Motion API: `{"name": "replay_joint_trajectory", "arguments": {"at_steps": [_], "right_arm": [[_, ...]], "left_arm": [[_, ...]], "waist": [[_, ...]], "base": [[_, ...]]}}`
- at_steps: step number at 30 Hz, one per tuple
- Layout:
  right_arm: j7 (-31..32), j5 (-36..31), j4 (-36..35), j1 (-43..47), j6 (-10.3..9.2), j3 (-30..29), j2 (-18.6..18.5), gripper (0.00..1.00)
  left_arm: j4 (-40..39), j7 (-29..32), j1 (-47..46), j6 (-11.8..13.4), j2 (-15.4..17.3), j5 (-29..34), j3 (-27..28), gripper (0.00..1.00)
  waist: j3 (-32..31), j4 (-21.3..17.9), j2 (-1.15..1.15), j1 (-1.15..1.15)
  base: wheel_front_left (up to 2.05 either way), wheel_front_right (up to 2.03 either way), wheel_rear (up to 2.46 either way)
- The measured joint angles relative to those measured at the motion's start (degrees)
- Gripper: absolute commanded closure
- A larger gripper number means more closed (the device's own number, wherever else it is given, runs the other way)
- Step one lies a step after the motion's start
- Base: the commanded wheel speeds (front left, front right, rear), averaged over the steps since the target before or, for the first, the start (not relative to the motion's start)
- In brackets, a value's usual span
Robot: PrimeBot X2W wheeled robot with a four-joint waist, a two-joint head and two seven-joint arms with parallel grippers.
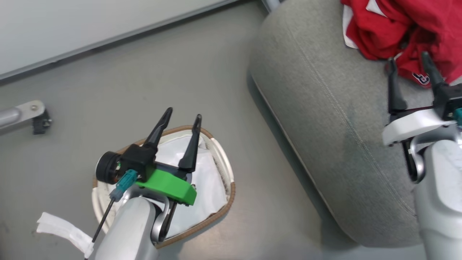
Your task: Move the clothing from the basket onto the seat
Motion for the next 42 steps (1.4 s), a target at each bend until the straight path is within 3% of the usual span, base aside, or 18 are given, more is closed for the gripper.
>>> {"name": "replay_joint_trajectory", "arguments": {"at_steps": [10,20,38,39,42], "right_arm": [[0.0,4.25,1.86,3.03,0.0,3.55,5.13,0.0],[0.0,7.92,3.83,7.58,0.0,5.65,5.97,0.0],[0.0,9.98,5.93,19.16,0.0,6.88,6.01,0.0],[0.0,10.04,6.11,19.51,0.0,6.88,6.03,1.0],[0.02,10.05,7.48,20.53,0.0,6.94,6.43,1.0]], "left_arm": [[2.02,0.01,3.61,0.0,-1.09,2.75,9.94,0.0],[4.28,0.01,8.62,0.32,-1.81,5.34,19.49,0.0],[6.14,0.01,19.7,0.3,-2.01,4.32,23.01,0.0],[6.3,0.01,19.96,0.31,-2.04,3.92,22.99,1.0],[7.8,0.03,20.42,0.31,-2.25,3.9,22.97,1.0]], "waist": [[-4.51,7.51,0.0,0.0],[-9.29,13.07,0.0,0.0],[-18.33,16.11,0.0,0.0],[-18.56,16.2,0.0,0.0],[-18.6,16.19,0.0,0.0]], "base": [[0.0,0.0,0.0],[0.0,0.0,0.0],[0.0,0.0,0.0],[0.0,0.0,0.0],[0.0,0.0,0.0]]}}
